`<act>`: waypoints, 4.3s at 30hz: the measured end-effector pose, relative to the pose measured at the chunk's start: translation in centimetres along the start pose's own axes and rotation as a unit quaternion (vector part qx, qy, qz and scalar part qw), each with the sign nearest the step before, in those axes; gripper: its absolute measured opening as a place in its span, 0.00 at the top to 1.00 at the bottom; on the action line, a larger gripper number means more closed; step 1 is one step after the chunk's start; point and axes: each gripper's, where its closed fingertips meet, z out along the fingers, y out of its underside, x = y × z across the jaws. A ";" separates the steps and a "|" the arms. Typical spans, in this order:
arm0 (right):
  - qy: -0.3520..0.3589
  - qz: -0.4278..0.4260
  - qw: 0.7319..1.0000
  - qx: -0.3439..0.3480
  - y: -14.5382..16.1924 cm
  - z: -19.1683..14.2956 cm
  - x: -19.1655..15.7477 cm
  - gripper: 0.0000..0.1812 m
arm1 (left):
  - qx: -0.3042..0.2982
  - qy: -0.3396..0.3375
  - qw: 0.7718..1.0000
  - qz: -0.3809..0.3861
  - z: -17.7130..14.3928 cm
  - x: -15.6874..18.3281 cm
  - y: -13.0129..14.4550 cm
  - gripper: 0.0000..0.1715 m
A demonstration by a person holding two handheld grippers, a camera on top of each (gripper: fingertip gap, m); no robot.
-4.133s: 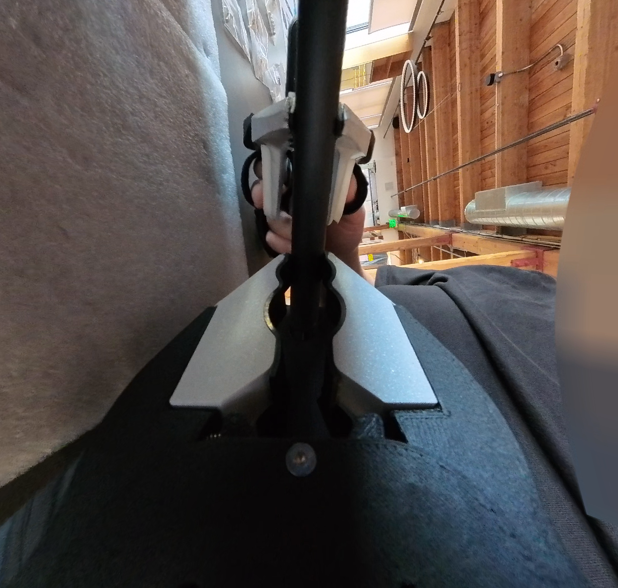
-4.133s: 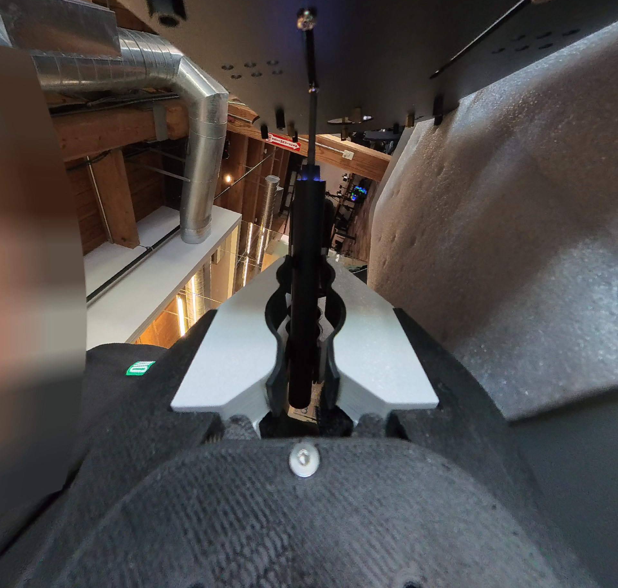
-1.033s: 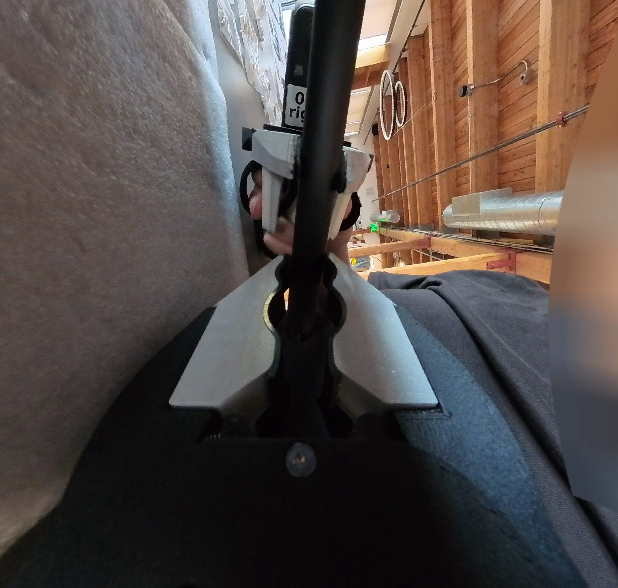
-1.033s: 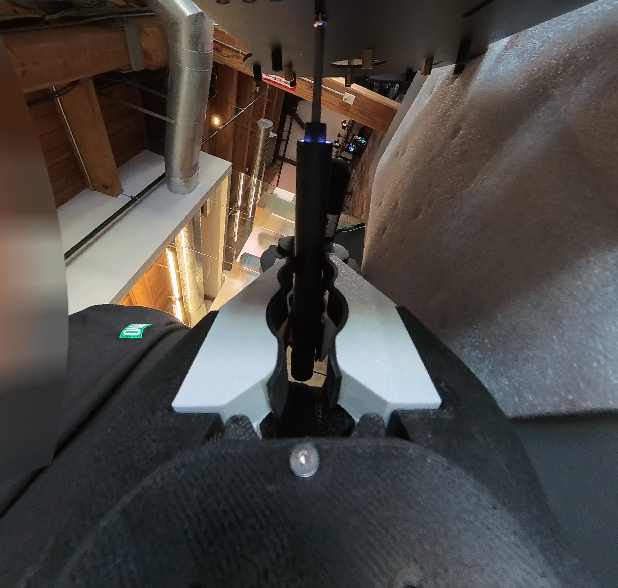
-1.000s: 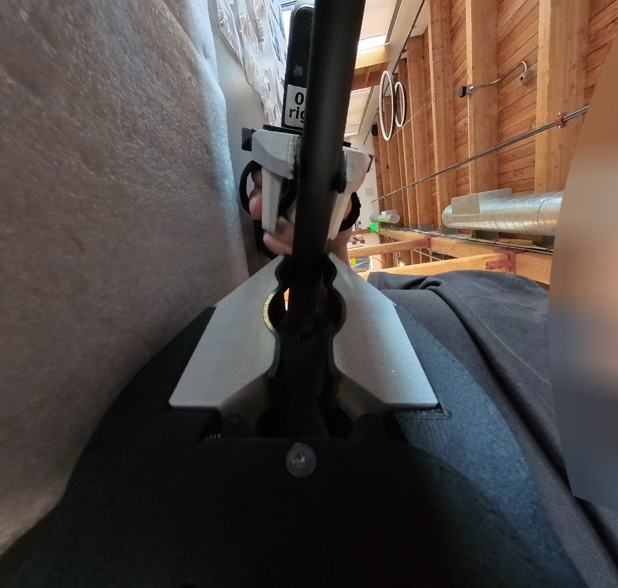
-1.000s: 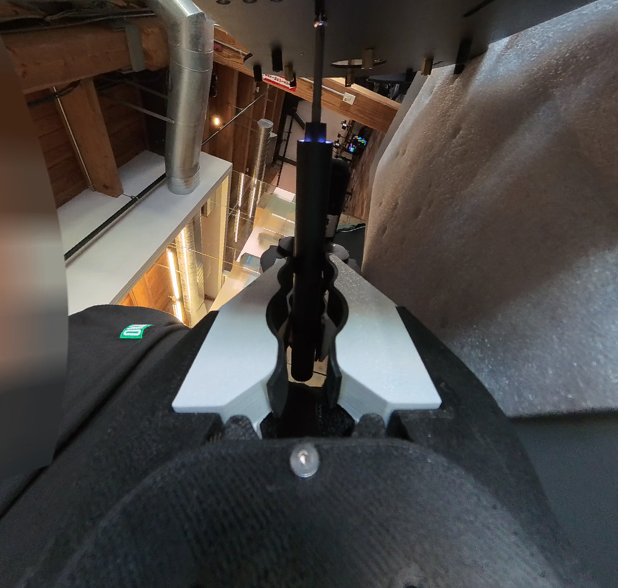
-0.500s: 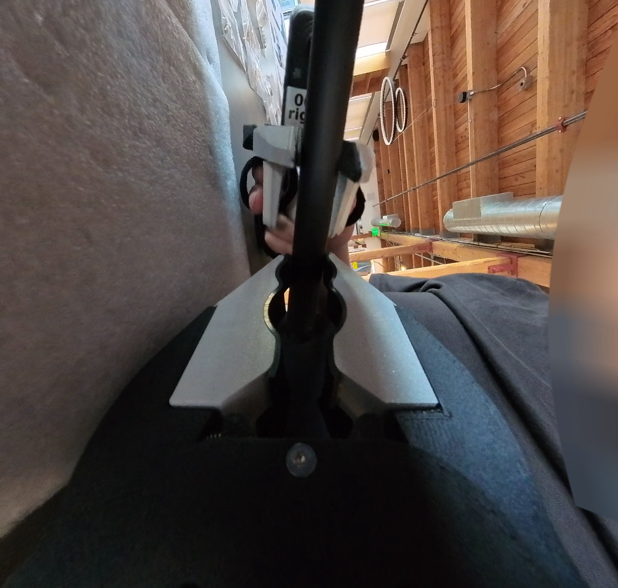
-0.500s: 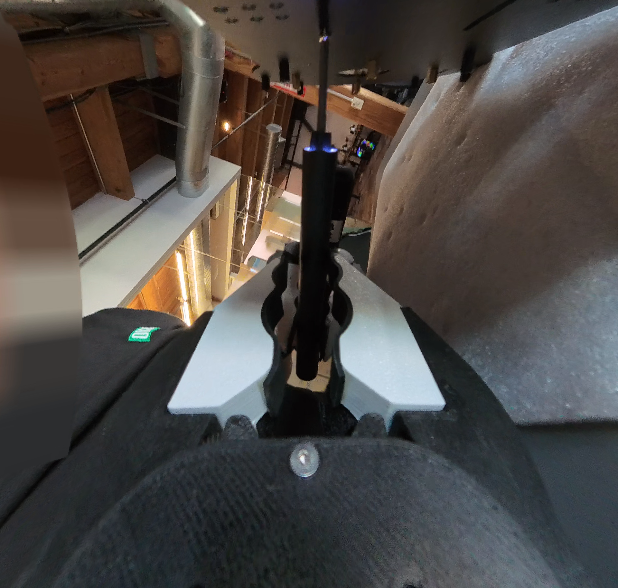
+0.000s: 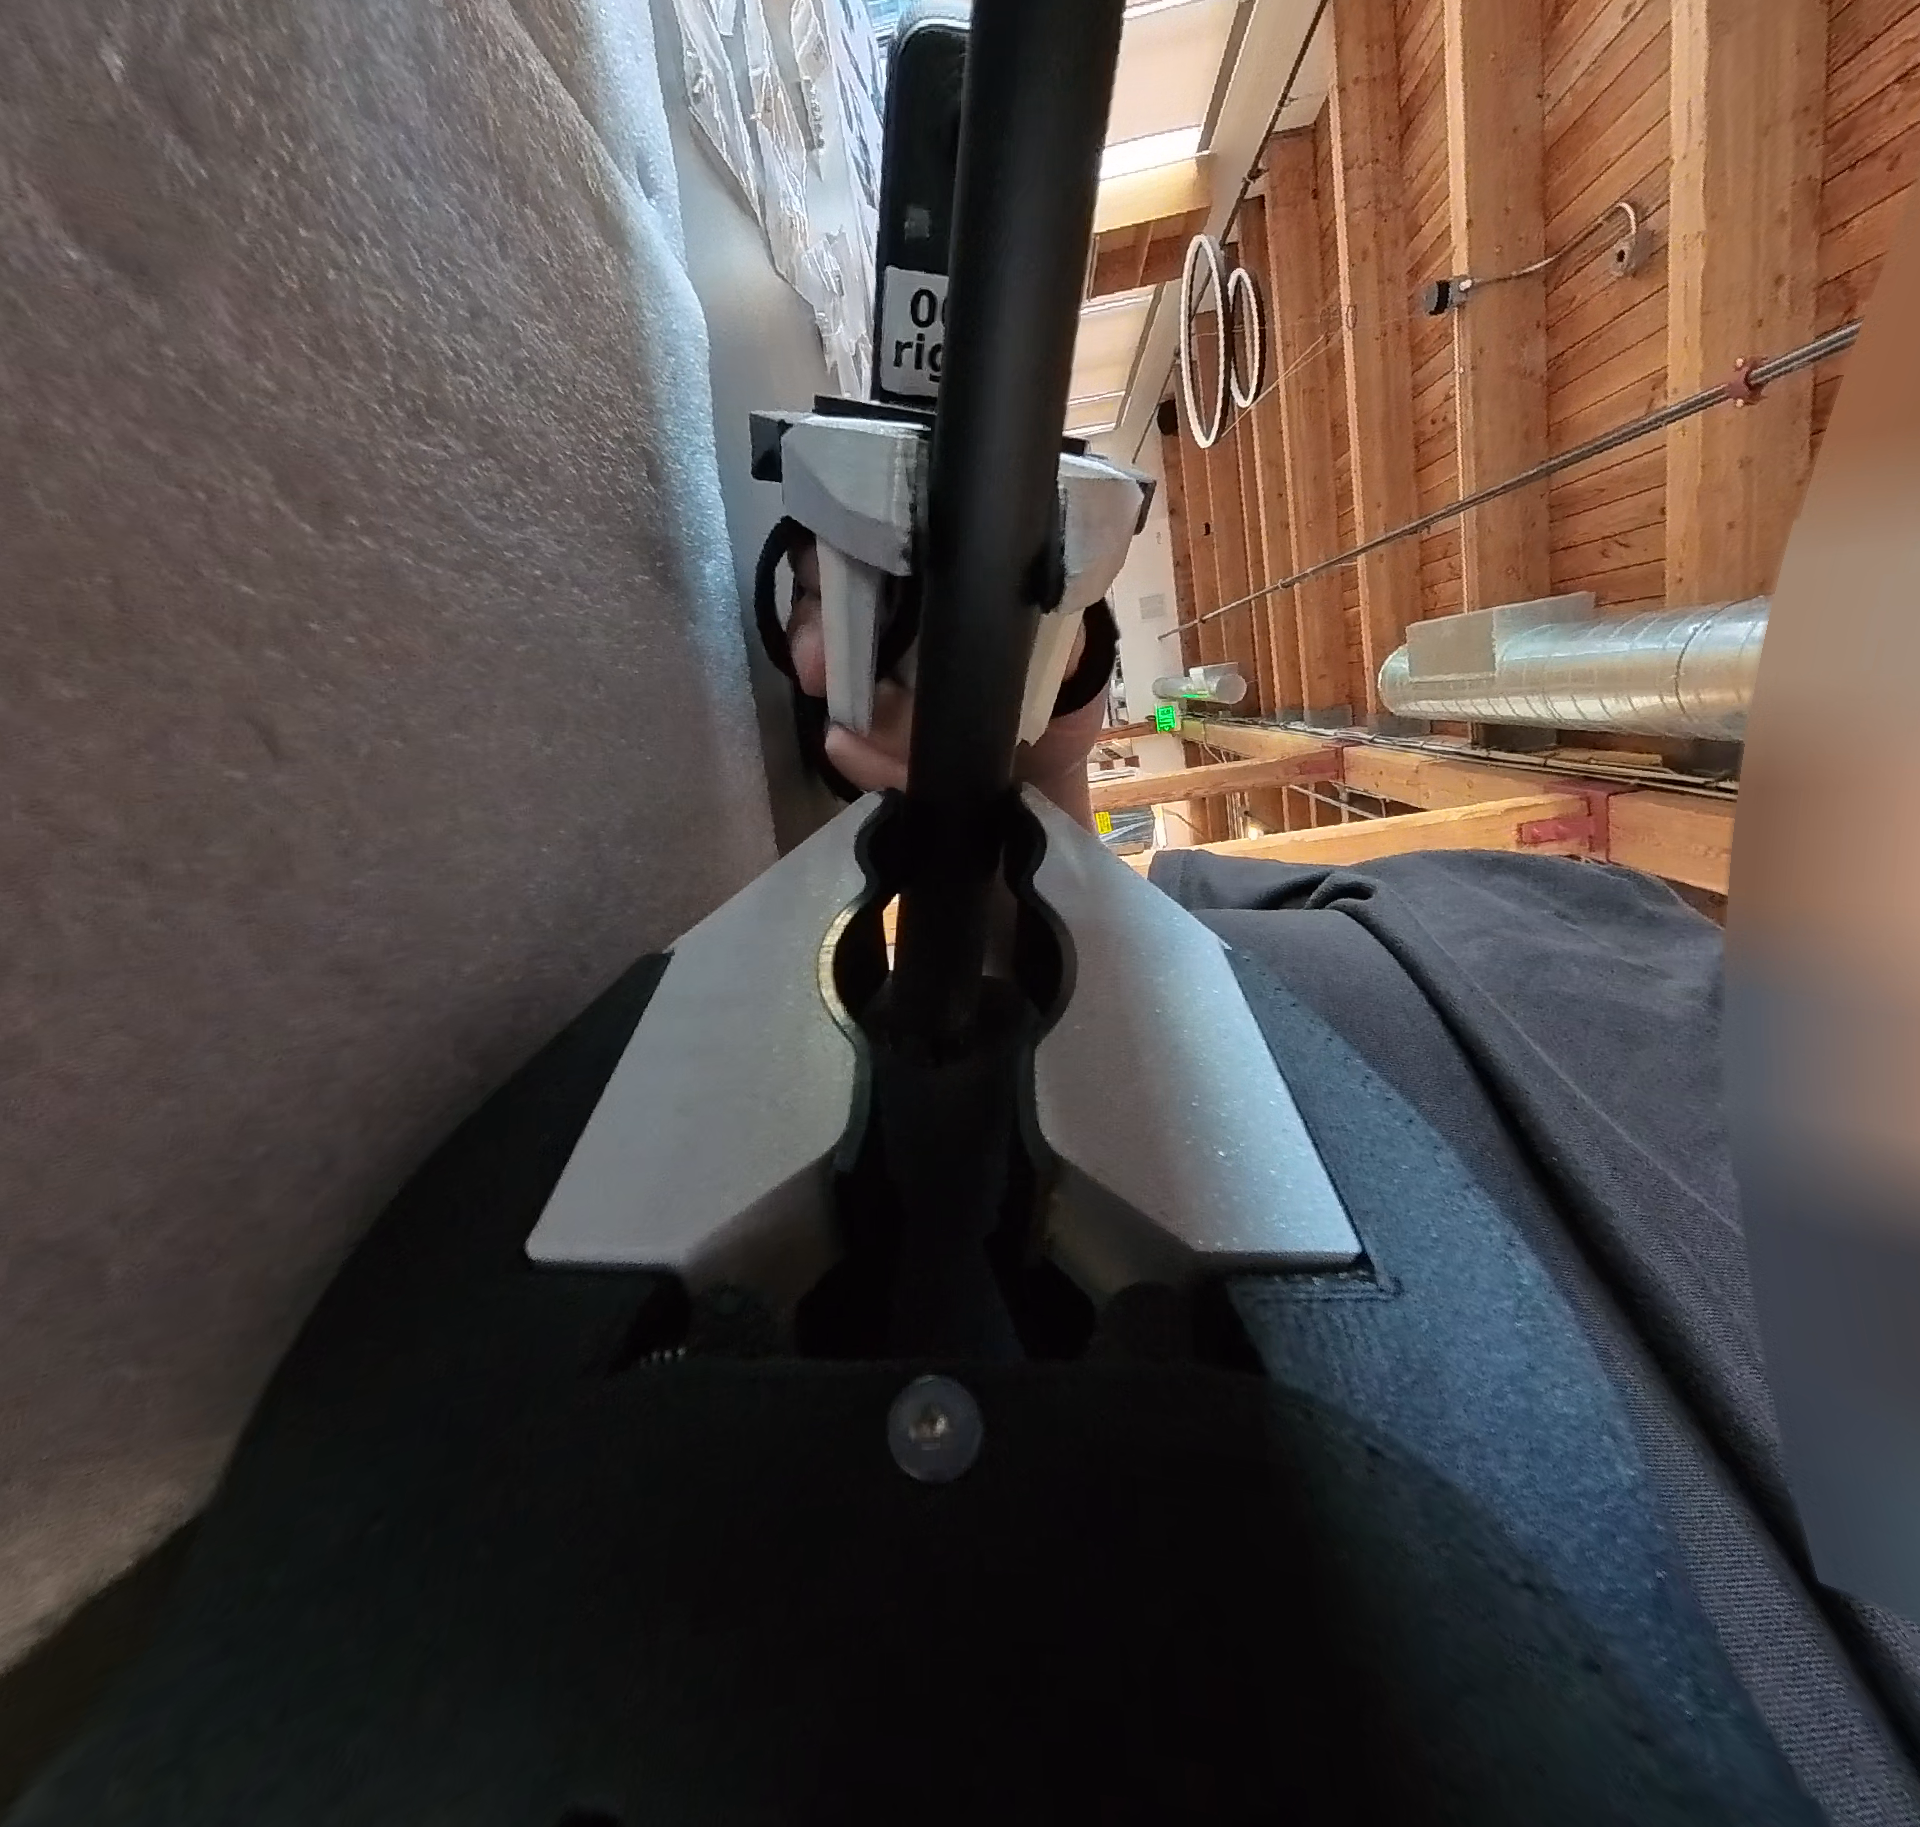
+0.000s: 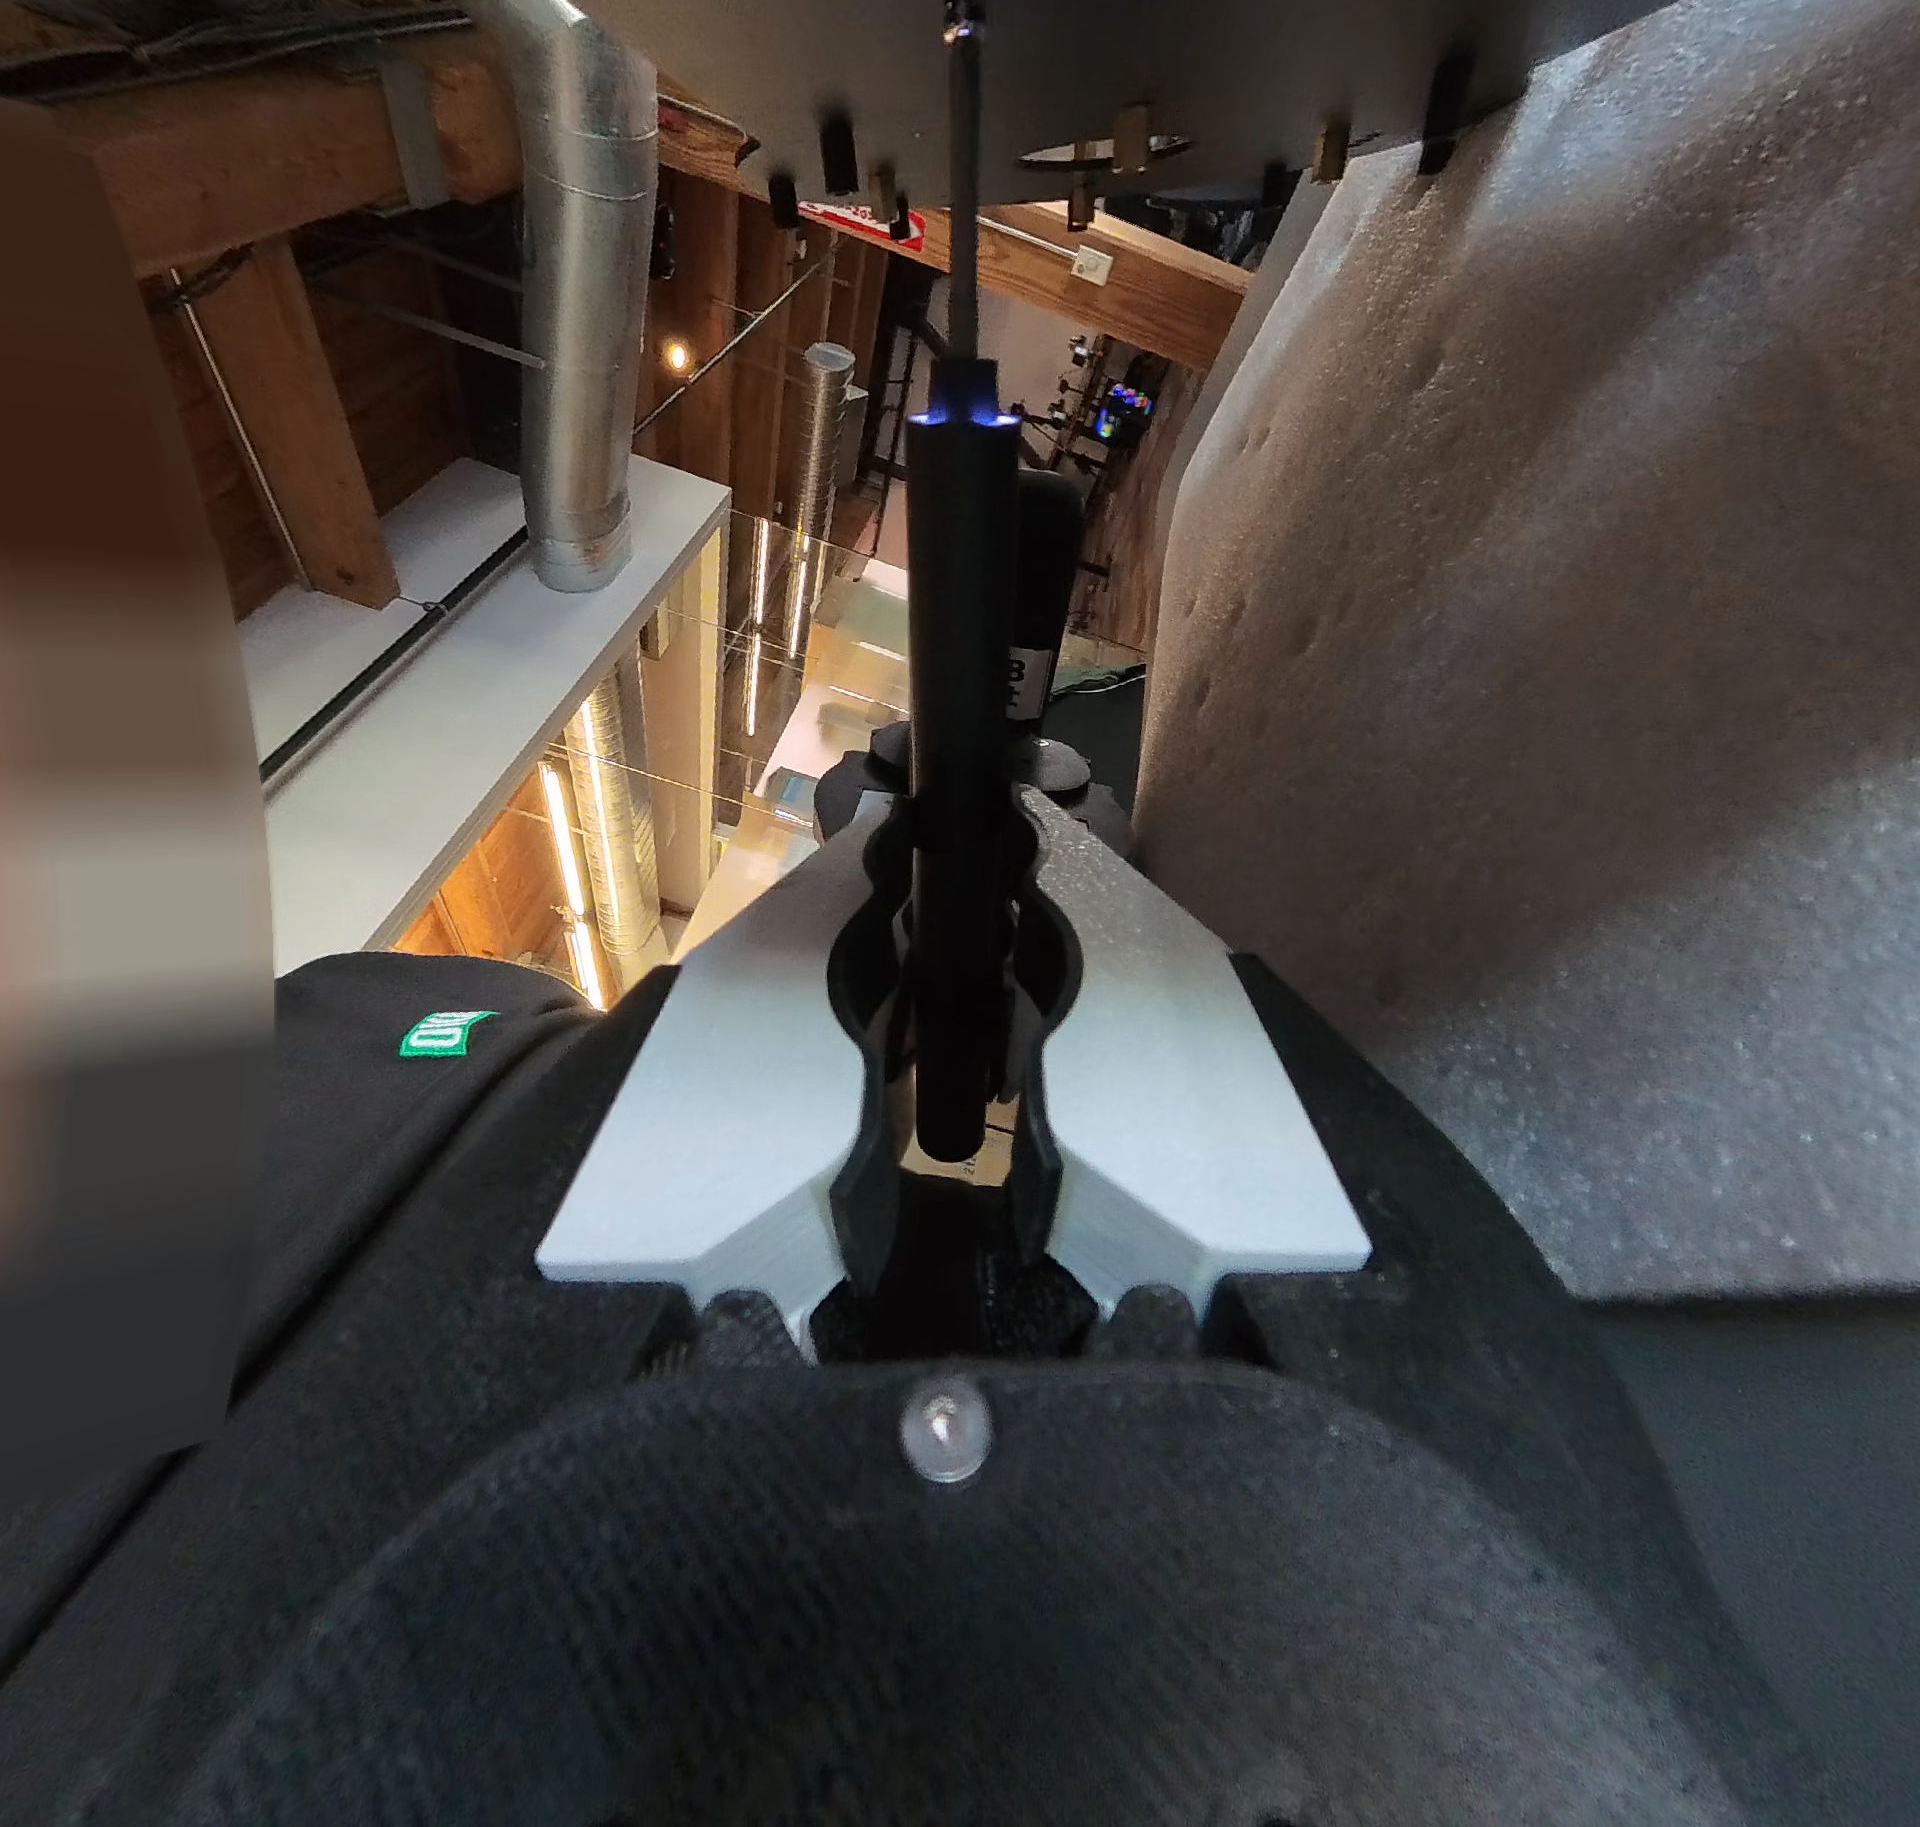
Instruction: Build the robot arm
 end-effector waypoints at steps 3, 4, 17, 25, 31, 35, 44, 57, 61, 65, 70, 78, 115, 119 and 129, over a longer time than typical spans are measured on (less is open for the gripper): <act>-0.012 0.013 1.000 0.006 -0.2 -0.1 -0.1 0.91 | -0.001 0.004 1.000 0.000 0.2 0.2 0.0 0.90; -0.011 0.013 1.000 0.010 -0.2 -0.2 -0.1 0.91 | -0.001 0.004 1.000 0.000 0.2 0.2 0.0 0.90; -0.014 0.003 1.000 0.014 -0.3 -0.5 -0.3 0.90 | -0.002 0.007 1.000 0.000 0.1 0.3 0.0 0.90; 0.006 -0.016 1.000 0.008 0.0 -0.3 -0.1 0.91 | 0.000 -0.003 1.000 0.004 0.1 0.1 0.0 0.90; 0.011 -0.009 1.000 0.006 0.0 -0.3 0.0 0.92 | 0.000 -0.006 1.000 0.003 0.0 -0.1 0.0 0.90; 0.011 -0.013 1.000 0.011 -0.1 -0.3 0.0 0.92 | 0.003 0.000 1.000 0.001 0.0 0.0 0.0 0.90; 0.023 -0.038 0.999 0.022 -0.3 -0.5 0.0 0.90 | 0.004 -0.008 1.000 0.007 0.0 -0.2 0.0 0.90; 0.052 -0.041 0.998 0.013 -0.1 -0.3 0.5 0.92 | 0.002 -0.034 0.999 0.019 0.1 -0.7 -0.1 0.90; 0.050 -0.041 0.998 0.007 -0.1 -0.3 0.4 0.92 | 0.000 -0.031 0.999 0.018 0.1 -0.7 0.0 0.90; 0.044 -0.038 0.998 0.013 -0.2 -0.3 0.5 0.92 | 0.001 -0.032 0.999 0.017 0.1 -0.8 -0.1 0.90; 0.037 -0.034 0.999 0.015 -0.2 -0.3 0.4 0.92 | -0.001 -0.031 0.999 0.017 0.0 -0.7 -0.1 0.90; 0.038 -0.033 0.999 0.012 -0.2 -0.2 0.5 0.92 | -0.001 -0.036 0.999 0.018 -0.1 -0.8 -0.1 0.90; 0.061 -0.204 0.970 0.121 -5.1 -7.0 -2.7 0.98 | 0.003 -0.020 1.000 0.011 -0.1 -0.5 -0.1 0.90; 0.159 -0.443 0.868 0.157 -10.1 -12.4 -5.2 1.00 | 0.002 -0.018 1.000 0.011 -0.2 -0.5 -0.1 0.90; 0.139 -0.569 0.800 -0.128 -12.2 -9.1 -1.9 1.00 | 0.004 -0.021 1.000 0.009 -0.7 -0.4 -0.1 0.90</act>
